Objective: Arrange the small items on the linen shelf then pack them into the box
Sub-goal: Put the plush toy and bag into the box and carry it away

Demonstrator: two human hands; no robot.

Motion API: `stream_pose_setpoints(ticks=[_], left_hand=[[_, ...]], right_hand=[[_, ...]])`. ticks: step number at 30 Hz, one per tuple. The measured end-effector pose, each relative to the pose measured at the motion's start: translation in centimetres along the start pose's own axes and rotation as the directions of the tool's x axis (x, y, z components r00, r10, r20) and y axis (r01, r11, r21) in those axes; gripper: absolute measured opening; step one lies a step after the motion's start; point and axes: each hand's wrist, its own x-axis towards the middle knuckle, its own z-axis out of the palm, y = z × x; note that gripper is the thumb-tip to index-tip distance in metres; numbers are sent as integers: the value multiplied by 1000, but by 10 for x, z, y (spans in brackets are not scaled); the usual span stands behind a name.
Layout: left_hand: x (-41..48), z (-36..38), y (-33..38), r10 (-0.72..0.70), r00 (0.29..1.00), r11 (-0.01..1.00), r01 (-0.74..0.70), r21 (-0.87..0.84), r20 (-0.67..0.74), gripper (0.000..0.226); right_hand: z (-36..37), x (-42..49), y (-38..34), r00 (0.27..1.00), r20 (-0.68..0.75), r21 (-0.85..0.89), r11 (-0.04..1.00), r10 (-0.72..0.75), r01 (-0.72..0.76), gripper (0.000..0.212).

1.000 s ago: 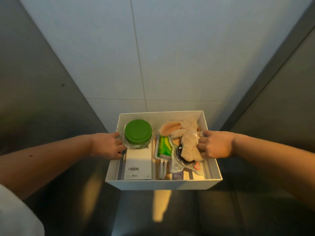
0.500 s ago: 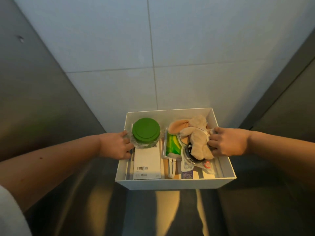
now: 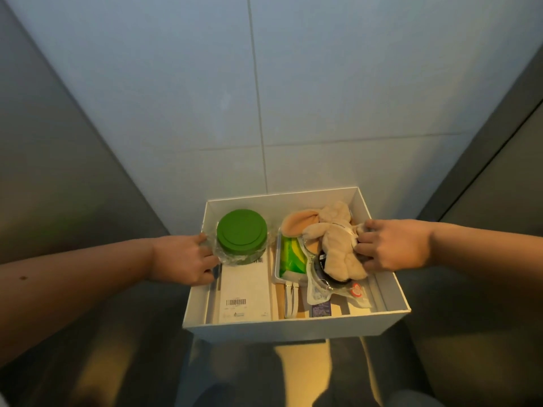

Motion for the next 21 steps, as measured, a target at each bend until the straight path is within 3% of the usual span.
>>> stream_pose_setpoints(ticks=[5,8,10,21], left_hand=[[18,53,35,-10,1000,1000,10,9,27,22],[26,68,48,-5,1000,1000,5,-3,24,24],[34,68,55,-11,1000,1000,11,-28,28,26],[71,97,79,-10,1000,998,9,-56,-19,26]], right_hand=[[49,34,-33,998,58,6,1000,6,-6,17],[71,50,-50,967,255,93,995,0,-24,25],[82,56,-59,950,313,104,993,12,-47,28],[134,78,-90,939,345,143,988,6,-59,27]])
